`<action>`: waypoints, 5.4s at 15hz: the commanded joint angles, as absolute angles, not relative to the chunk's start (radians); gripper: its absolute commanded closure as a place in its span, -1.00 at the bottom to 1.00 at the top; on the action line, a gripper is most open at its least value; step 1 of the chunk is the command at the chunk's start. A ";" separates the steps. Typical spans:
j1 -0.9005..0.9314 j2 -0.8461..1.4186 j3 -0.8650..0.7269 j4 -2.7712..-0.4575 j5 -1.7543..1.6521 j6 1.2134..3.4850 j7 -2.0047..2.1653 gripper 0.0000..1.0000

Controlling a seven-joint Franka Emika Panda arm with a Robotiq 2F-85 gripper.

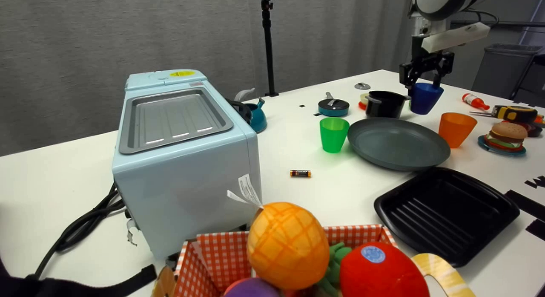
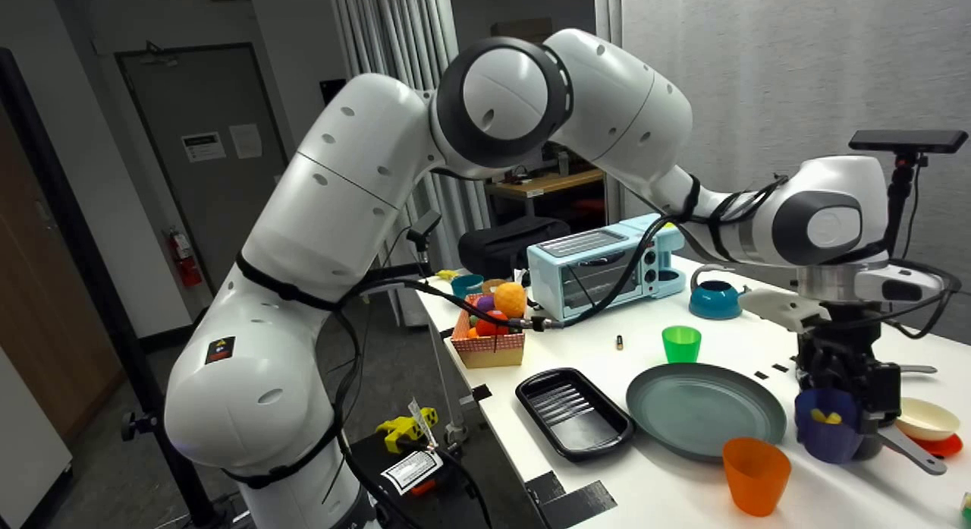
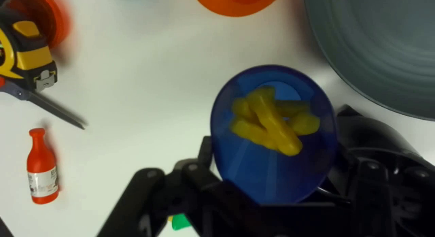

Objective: Pour the contents in the dark blue cup onto the grey plate, put the dark blue cup inside the green cup

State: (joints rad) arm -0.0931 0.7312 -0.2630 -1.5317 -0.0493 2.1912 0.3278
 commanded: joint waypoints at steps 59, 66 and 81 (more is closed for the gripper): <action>-0.116 0.332 0.052 -2.172 0.099 3.036 -0.059 -0.06; -0.422 0.357 0.430 -2.303 0.101 3.416 -0.114 -0.06; -0.884 0.459 0.751 -2.345 -0.300 3.769 -0.024 -0.06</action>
